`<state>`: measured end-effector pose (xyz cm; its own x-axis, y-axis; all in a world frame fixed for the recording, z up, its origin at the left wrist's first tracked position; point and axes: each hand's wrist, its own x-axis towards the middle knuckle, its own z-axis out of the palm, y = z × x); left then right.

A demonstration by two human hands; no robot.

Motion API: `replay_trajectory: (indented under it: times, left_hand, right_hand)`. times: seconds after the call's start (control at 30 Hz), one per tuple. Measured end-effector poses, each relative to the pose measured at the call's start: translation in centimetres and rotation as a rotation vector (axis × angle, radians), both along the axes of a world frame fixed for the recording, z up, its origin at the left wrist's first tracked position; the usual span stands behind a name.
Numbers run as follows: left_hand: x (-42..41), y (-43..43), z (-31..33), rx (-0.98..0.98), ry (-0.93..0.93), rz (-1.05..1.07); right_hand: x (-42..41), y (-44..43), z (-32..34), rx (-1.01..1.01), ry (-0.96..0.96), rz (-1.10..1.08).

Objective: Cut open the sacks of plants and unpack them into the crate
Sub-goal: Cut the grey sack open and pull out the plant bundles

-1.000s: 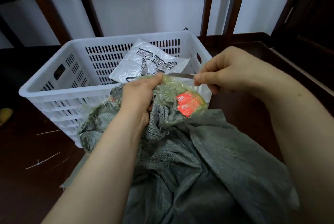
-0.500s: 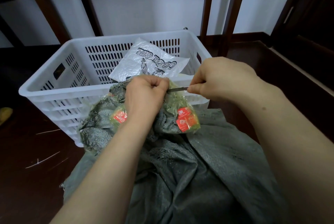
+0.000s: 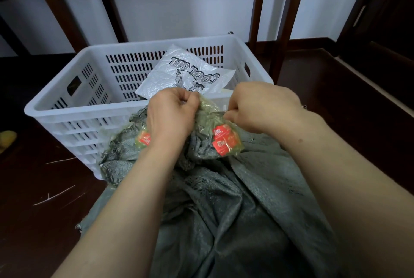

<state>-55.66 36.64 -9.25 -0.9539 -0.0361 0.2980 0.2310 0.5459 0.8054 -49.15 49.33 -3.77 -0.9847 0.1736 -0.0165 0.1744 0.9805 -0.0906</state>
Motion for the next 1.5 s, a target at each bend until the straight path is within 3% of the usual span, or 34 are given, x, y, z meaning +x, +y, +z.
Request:
replay_trajectory:
  times: [0.2,0.6,0.8,0.87,0.97,1.03,1.2,1.3,1.37,1.4,1.5]
  left_hand:
    - [0.6,0.6,-0.6,0.013,0.054,-0.034]
    - [-0.1,-0.2,-1.9,0.04,0.039,0.052]
    - [-0.8,-1.1,-1.3,0.183,-0.026,-0.105]
    - [0.1,-1.0,-0.4,0.282,-0.129,-0.197]
    - [1.0,-0.8,0.3,0.347,-0.263,-0.37]
    - [1.3,-0.5,0.5,0.316,-0.272,-0.453]
    - [1.6,0.6,0.4,0.219,-0.217,-0.463]
    - [1.9,1.8,0.6,0.107,-0.15,-0.253]
    - [2.0,2.6,0.8,-0.015,-0.204,-0.125]
    - [1.9,2.8,0.7,-0.019,-0.26,-0.115]
    - [1.7,2.5,0.9,0.231,-0.454,-0.202]
  right_hand:
    - [0.0,-0.5,-0.3,0.001,-0.023,-0.007]
    - [0.1,0.9,0.7,-0.368,-0.218,-0.045]
    - [0.2,5.0,1.6,-0.737,-0.285,-0.16]
    - [-0.1,5.5,0.1,-0.919,-0.268,-0.209]
    - [-1.0,5.5,-2.7,-1.259,-0.089,-0.291]
    - [-1.4,5.3,-3.5,-1.37,0.029,-0.312]
    - [-1.7,3.7,-3.9,-1.338,0.118,-0.176]
    - [-2.4,2.8,-4.1,-1.366,0.327,-0.224]
    - [-2.9,2.6,-4.4,-1.256,0.43,-0.25]
    - [-3.1,2.4,-4.6,-1.173,0.484,-0.257]
    - [-3.4,2.1,-5.2,-0.962,0.586,-0.23]
